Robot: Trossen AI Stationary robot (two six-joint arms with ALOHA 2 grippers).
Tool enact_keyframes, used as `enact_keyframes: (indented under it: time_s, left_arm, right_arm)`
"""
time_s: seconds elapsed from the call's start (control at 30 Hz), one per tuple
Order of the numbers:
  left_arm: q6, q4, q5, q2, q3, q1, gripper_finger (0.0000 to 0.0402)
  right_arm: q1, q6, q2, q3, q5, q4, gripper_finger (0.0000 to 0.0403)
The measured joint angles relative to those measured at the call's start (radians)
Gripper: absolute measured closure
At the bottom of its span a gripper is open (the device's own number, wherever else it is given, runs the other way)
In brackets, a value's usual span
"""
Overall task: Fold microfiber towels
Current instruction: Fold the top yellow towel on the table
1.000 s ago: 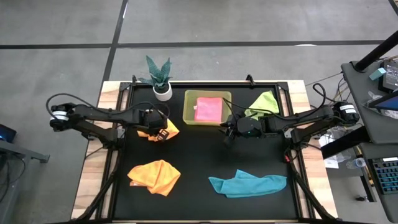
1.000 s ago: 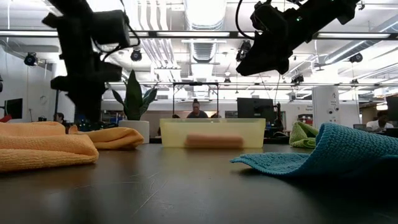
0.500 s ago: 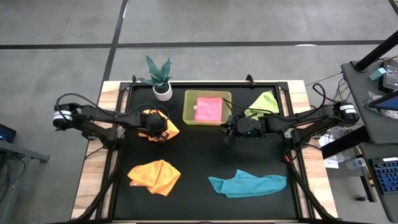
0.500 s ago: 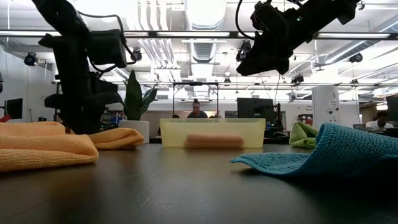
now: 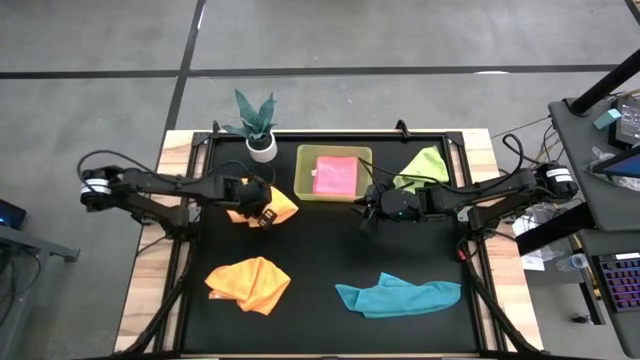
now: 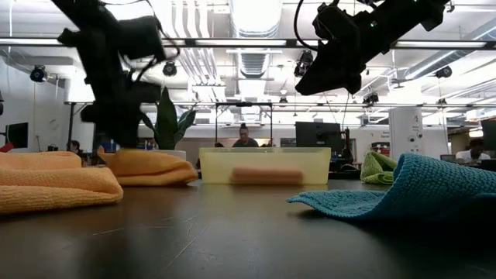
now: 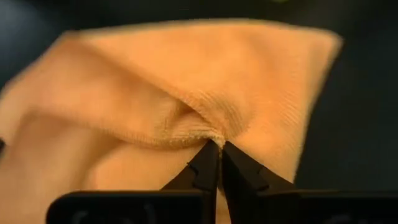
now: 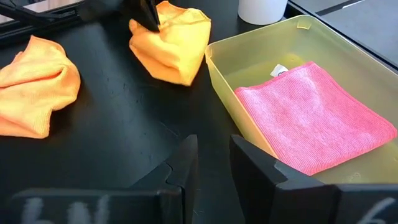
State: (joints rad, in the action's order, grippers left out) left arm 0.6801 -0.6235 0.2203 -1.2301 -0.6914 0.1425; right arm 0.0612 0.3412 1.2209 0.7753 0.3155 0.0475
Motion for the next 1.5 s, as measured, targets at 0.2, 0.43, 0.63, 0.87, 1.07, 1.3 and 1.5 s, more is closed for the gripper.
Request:
enact_keyframes:
  time_s: [0.2, 0.43, 0.63, 0.87, 1.07, 1.3, 1.5]
  left_arm:
    - [-0.114, 0.009, 0.0, 0.073, -0.086, -0.004, 0.0401]
    - [-0.34, 0.274, -0.065, 0.149, -0.132, -0.065, 0.0401]
    - [-0.63, 0.617, -0.219, 0.148, -0.118, -0.182, 0.0401]
    - [-0.581, 0.782, -0.117, 0.123, -0.122, -0.201, 0.0401]
    - [-0.504, 0.772, -0.024, 0.069, -0.119, -0.201, 0.0401]
    - [-0.427, 0.775, 0.026, -0.016, -0.122, -0.202, 0.0402]
    - [-0.429, 0.834, 0.017, -0.06, -0.127, -0.203, 0.0402]
  right_arm:
    - [0.009, -0.005, 0.0, -0.006, 0.0, -0.002, 0.0312]
    - [0.045, -0.052, 0.0, -0.045, 0.0, -0.129, 0.0307]
    - [0.078, -0.106, 0.0, -0.06, 0.0, -0.209, 0.0269]
    - [0.105, -0.181, 0.0, -0.06, -0.001, -0.327, 0.0214]
    - [0.111, -0.226, -0.003, -0.036, 0.0, -0.337, 0.0193]
    - [0.118, -0.25, -0.003, -0.019, -0.001, -0.338, 0.0193]
    - [0.117, -0.249, 0.013, -0.019, 0.0, -0.385, 0.0193]
